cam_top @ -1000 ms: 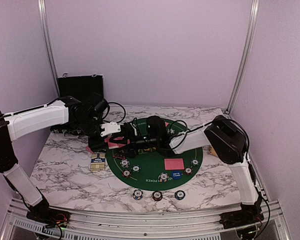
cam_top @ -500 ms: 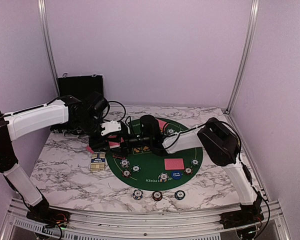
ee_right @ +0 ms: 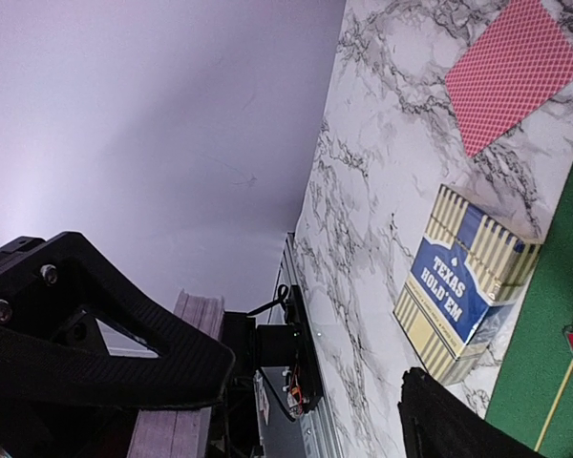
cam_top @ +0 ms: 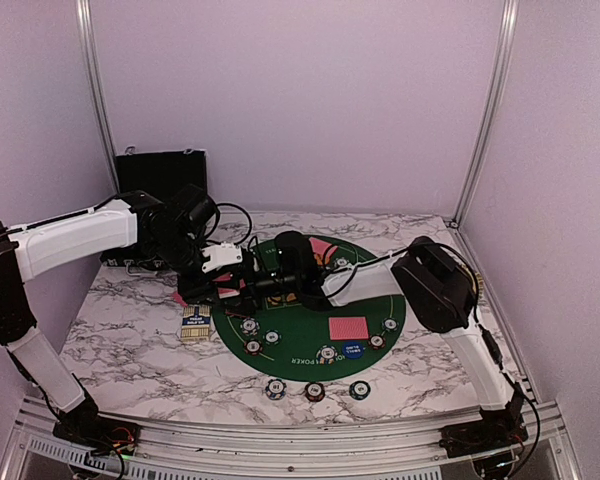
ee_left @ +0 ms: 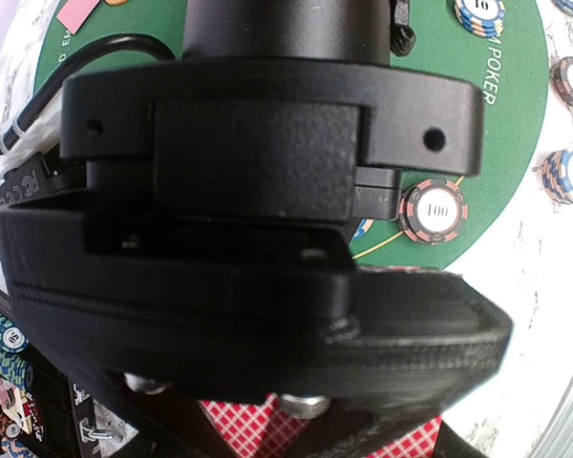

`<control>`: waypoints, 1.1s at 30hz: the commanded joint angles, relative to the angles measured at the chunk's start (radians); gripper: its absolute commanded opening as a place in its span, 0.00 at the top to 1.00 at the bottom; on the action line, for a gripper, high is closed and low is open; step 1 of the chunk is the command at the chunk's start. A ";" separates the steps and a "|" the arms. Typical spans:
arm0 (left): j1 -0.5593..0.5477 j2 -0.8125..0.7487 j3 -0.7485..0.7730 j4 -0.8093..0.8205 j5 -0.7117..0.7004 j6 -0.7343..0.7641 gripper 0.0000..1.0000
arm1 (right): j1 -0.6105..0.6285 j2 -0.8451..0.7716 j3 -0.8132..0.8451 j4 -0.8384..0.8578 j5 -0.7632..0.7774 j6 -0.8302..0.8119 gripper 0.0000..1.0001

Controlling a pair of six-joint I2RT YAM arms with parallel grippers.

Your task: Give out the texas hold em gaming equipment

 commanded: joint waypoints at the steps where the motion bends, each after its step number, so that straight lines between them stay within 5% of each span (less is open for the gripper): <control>1: -0.002 -0.017 0.032 -0.016 0.016 0.005 0.99 | -0.027 -0.030 -0.026 -0.087 0.033 -0.062 0.19; 13: -0.002 -0.009 0.033 -0.016 0.001 0.008 1.00 | -0.058 -0.137 -0.163 -0.095 0.039 -0.116 0.36; 33: -0.002 -0.001 0.024 -0.016 -0.025 0.009 1.00 | -0.084 -0.250 -0.252 -0.111 0.027 -0.160 0.78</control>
